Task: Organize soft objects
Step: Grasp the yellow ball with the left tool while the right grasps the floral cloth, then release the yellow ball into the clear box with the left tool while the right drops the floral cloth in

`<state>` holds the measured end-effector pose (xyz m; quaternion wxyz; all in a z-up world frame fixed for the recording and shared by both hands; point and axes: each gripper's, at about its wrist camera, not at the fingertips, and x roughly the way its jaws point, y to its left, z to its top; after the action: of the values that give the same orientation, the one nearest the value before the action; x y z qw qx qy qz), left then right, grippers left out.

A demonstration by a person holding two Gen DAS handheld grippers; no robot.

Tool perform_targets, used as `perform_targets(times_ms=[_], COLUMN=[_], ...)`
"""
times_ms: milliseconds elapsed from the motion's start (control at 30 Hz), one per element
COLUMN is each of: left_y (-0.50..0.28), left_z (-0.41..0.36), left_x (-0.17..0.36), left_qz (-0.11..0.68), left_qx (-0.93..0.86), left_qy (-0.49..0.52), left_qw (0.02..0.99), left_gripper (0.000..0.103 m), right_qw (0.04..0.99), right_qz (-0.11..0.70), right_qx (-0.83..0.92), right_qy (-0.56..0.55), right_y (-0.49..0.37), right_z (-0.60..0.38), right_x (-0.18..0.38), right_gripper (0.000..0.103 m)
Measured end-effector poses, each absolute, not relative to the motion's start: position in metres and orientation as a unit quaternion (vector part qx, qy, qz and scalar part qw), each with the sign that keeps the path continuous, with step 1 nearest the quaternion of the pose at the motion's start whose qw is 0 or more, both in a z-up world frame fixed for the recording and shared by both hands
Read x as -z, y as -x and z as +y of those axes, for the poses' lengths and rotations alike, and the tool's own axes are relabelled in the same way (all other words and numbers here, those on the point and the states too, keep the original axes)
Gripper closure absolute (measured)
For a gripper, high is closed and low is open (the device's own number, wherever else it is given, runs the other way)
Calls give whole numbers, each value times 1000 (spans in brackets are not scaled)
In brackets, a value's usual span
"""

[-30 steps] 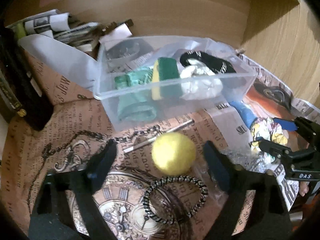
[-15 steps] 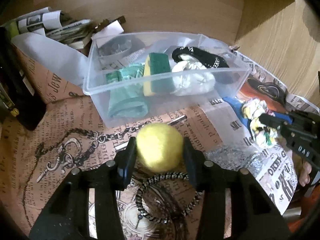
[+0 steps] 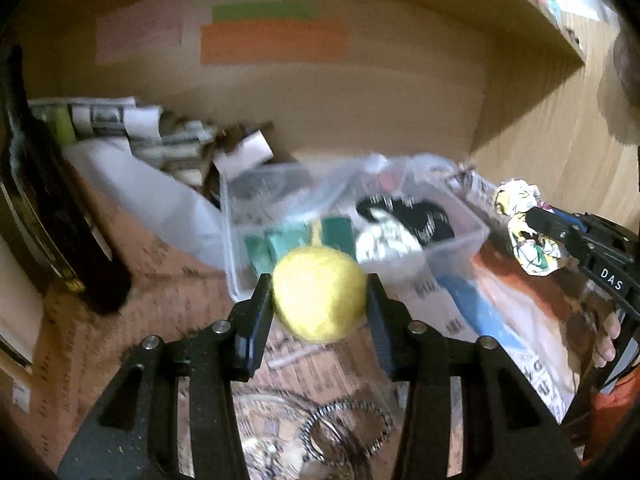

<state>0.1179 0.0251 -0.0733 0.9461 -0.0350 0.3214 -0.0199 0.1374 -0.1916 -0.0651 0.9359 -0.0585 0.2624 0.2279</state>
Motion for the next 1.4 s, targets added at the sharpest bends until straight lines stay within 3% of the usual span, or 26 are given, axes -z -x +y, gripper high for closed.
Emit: perform_targets(times_ms=[467, 1233, 1333, 1400], left_y=[-159, -204, -203, -200], left_z=[50, 40, 40, 38], left_x=[56, 107, 107, 105], left_qz=[310, 383, 385, 380], left_qx=[-9, 13, 18, 18], left_qy=[51, 31, 34, 32], left_qw=[949, 923, 922, 924], left_gripper=[58, 56, 47, 42], right_qw=[945, 890, 889, 890], right_qz=[188, 328, 324, 320], right_qx=[-256, -299, -297, -295], right_qy=[75, 108, 126, 134], right_y=[-171, -227, -223, -220], right_z=[-149, -93, -89, -87], right_x=[25, 100, 100, 100], right_gripper=[91, 90, 84, 71])
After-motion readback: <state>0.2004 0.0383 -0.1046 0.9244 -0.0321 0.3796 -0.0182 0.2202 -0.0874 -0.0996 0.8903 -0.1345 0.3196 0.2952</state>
